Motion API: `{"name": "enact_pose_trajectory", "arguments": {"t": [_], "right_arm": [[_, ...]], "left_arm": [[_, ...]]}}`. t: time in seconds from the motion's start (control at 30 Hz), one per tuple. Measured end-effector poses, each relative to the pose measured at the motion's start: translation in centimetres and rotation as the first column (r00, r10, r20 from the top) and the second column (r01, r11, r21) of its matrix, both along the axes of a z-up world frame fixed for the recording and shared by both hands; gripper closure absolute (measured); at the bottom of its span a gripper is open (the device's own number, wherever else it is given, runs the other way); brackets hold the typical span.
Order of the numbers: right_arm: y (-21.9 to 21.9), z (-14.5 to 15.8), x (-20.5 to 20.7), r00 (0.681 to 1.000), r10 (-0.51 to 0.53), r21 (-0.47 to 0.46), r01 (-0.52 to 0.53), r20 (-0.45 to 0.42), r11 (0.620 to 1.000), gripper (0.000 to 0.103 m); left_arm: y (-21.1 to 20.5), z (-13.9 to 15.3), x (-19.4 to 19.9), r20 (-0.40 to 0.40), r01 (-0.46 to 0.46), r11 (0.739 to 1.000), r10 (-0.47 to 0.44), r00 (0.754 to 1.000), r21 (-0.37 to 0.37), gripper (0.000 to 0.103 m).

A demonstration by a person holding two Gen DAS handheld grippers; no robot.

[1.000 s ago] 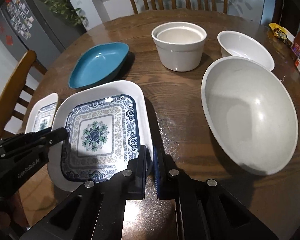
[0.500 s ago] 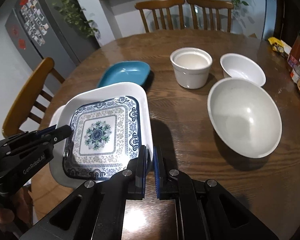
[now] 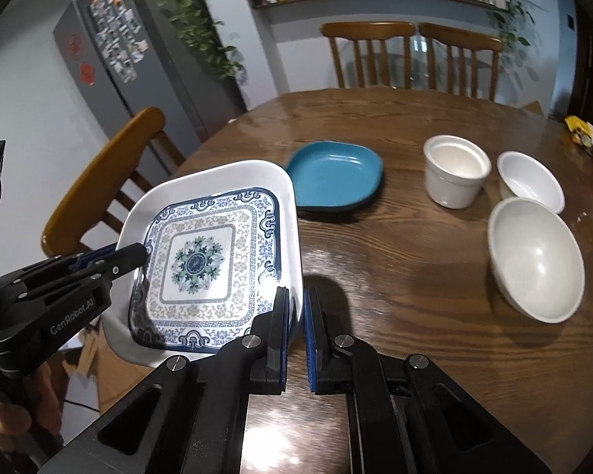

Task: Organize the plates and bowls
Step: 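Lift the large plate with both grippers and carry it over the small patterned plate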

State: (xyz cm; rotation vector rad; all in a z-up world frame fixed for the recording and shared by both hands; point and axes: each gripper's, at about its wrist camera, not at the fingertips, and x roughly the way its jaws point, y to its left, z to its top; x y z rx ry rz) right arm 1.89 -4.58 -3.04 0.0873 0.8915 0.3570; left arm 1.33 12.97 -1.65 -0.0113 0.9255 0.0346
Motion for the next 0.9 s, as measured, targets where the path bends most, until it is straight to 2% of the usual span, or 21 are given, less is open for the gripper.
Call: {"name": "enact_pose_trajectory", "arguments": {"t": [0.3, 0.47, 0.63, 0.9], "right_arm": [[4.1, 0.5, 0.4, 0.999, 0.033, 0.011, -0.033, 0.025, 0.999, 0.095], [5.6, 0.1, 1.5, 1.0, 0.022, 0.02, -0.022, 0.014, 1.0, 0.095], [6.7, -1.2, 2.7, 1.0, 0.002, 0.025, -0.001, -0.022, 1.0, 0.095], [7.8, -4.1, 4.5, 0.994, -0.046, 0.013, 0.048, -0.099, 0.999, 0.095]], "left_arm": [[4.2, 0.5, 0.9, 0.004, -0.026, 1.0, 0.026, 1.0, -0.006, 0.09], [5.6, 0.0, 2.4, -0.015, -0.008, 1.0, 0.008, 1.0, 0.0, 0.09], [6.7, -1.5, 4.4, -0.057, 0.012, 1.0, -0.011, 0.998, 0.02, 0.09], [7.7, -5.0, 7.1, -0.141, 0.054, 0.998, -0.052, 0.989, 0.01, 0.09]]}}
